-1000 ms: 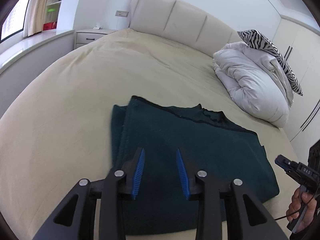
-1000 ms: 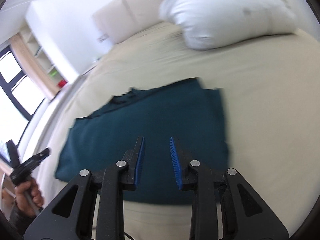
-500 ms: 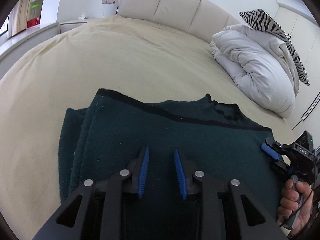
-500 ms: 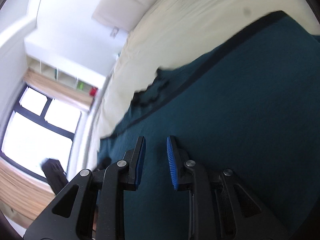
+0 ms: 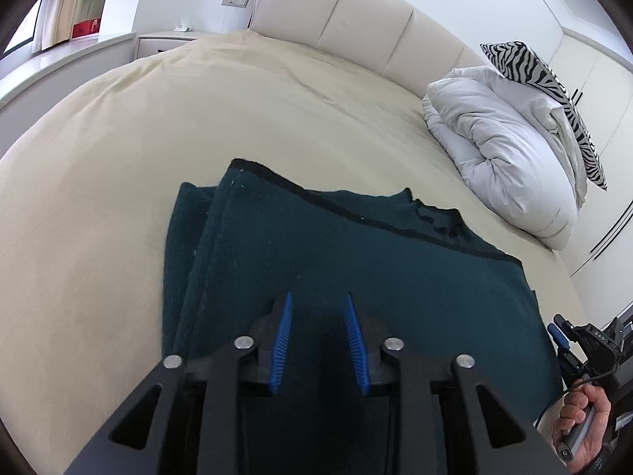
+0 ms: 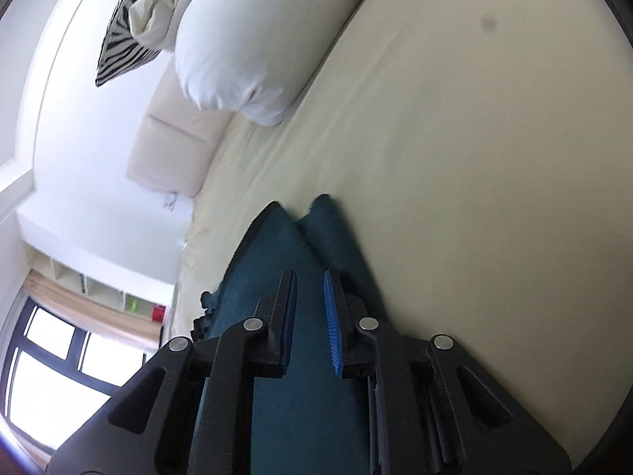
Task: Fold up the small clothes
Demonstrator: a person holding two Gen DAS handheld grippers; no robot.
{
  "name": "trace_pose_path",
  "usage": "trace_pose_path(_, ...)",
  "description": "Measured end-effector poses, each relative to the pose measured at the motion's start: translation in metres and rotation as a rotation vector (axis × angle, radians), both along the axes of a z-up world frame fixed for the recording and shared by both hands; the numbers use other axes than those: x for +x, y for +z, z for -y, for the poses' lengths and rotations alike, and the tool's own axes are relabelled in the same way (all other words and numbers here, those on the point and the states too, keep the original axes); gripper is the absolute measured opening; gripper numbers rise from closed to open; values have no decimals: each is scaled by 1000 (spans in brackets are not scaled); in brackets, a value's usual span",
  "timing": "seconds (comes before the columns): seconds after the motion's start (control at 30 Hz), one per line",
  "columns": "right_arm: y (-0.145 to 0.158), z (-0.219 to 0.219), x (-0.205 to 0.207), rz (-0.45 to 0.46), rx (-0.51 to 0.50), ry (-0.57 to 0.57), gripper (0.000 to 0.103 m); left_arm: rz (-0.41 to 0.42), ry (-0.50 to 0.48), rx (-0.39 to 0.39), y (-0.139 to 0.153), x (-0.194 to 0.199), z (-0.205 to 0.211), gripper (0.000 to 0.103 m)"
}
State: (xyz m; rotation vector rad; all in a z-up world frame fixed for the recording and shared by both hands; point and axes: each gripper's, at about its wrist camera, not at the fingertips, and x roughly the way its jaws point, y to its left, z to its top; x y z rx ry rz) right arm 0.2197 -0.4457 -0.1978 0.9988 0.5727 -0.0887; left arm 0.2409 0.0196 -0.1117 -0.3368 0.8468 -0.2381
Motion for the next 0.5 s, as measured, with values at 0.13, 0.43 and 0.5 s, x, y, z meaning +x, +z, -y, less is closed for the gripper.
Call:
trace_pose_path(0.13, 30, -84, -16, 100, -11, 259, 18, 49, -84, 24, 14, -40, 32, 47)
trace_pose_path(0.43, -29, -199, 2, -35, 36, 601, 10, -31, -100, 137, -11, -63, 26, 42)
trace_pose_path(0.5, -31, -171, -6, -26, 78, 509, 10, -41, -103, 146, -13, -65, 25, 42)
